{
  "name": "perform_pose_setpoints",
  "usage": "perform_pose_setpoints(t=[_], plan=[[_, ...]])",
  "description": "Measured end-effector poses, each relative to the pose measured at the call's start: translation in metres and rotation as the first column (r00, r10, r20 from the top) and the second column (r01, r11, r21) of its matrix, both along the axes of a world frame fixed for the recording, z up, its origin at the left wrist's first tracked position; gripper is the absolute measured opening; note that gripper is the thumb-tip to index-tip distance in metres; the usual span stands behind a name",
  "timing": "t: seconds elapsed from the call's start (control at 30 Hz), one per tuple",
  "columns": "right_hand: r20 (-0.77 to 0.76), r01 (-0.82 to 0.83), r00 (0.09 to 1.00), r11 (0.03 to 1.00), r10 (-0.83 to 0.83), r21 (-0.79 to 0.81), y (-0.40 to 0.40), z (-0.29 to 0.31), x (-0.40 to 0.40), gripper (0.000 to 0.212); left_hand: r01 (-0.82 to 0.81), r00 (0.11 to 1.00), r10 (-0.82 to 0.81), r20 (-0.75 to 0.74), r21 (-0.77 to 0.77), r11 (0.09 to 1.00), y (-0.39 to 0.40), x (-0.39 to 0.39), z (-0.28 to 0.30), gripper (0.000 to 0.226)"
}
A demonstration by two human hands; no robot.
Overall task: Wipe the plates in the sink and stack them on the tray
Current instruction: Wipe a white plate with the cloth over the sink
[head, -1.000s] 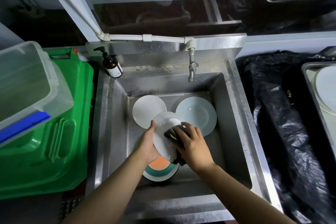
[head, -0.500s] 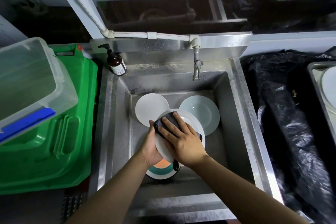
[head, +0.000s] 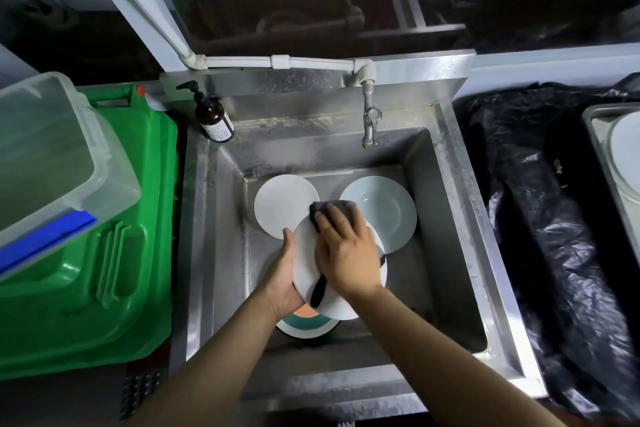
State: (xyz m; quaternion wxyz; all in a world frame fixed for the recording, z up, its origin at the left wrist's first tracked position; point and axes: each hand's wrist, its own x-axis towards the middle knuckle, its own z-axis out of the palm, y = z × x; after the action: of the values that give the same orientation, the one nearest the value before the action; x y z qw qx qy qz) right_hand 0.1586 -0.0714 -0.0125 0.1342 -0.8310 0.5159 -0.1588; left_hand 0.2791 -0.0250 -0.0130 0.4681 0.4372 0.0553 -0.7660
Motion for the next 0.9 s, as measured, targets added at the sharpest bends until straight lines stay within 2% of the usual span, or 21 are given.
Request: perform_pose_setpoints(t=[0.1, 0.17, 0.23, 0.3, 0.37, 0.47, 0.57, 0.67, 0.7, 0.83, 0.9], plan=[[0.007, -0.186, 0.982, 0.98, 0.187, -0.071, 0.015, 0.009, 0.01, 0.04, -0.039, 0.999, 0.039, -0.011, 0.019, 0.999, -0.002, -0.001, -0.002, 0.075], [0.019, -0.191, 0.981, 0.98, 0.193, -0.062, 0.003, 0.006, -0.001, 0.04, -0.043, 0.999, 0.043, -0.001, 0.011, 0.999, -0.001, 0.002, -0.007, 0.075], [0.051, -0.066, 0.996, 0.997, 0.068, -0.03, -0.013, -0.004, -0.017, 0.039, -0.031, 0.999, 0.031, -0.018, -0.019, 0.999, 0.0, 0.006, -0.01, 0.081], [0.092, 0.126, 0.987, 0.992, -0.128, 0.025, -0.024, -0.013, -0.03, 0.037, -0.012, 0.999, 0.011, -0.045, -0.018, 1.0, 0.001, 0.009, -0.011, 0.087], [0.119, 0.186, 0.975, 0.982, -0.188, 0.026, -0.023, -0.016, -0.033, 0.035, 0.0, 1.0, 0.0, -0.023, -0.024, 1.0, 0.0, 0.01, -0.011, 0.089], [0.127, -0.006, 0.992, 0.999, 0.012, -0.045, 0.005, -0.008, -0.012, 0.039, -0.03, 0.999, 0.03, 0.025, -0.015, 0.999, -0.005, 0.009, -0.009, 0.086], [0.073, -0.174, 0.982, 0.984, 0.176, -0.025, 0.033, -0.002, 0.008, 0.044, -0.052, 0.995, 0.051, -0.084, -0.01, 0.999, -0.009, 0.007, -0.005, 0.085], [0.003, -0.272, 0.962, 0.958, 0.273, -0.087, 0.022, -0.007, -0.009, 0.048, -0.063, 0.994, 0.06, -0.09, -0.034, 0.997, -0.006, 0.014, -0.01, 0.09], [-0.023, -0.254, 0.967, 0.963, 0.253, -0.089, 0.016, -0.009, -0.018, 0.05, -0.072, 0.994, 0.068, -0.082, -0.052, 0.996, -0.003, 0.017, -0.014, 0.092], [0.013, 0.079, 0.997, 0.997, -0.079, -0.026, 0.006, -0.009, -0.033, 0.042, -0.077, 0.995, 0.073, -0.065, -0.069, 0.995, -0.002, 0.022, -0.024, 0.09], [0.05, 0.0, 0.999, 0.997, 0.004, -0.083, 0.021, -0.005, -0.021, 0.042, -0.06, 0.998, 0.058, -0.034, -0.05, 0.997, -0.004, 0.019, -0.018, 0.092]])
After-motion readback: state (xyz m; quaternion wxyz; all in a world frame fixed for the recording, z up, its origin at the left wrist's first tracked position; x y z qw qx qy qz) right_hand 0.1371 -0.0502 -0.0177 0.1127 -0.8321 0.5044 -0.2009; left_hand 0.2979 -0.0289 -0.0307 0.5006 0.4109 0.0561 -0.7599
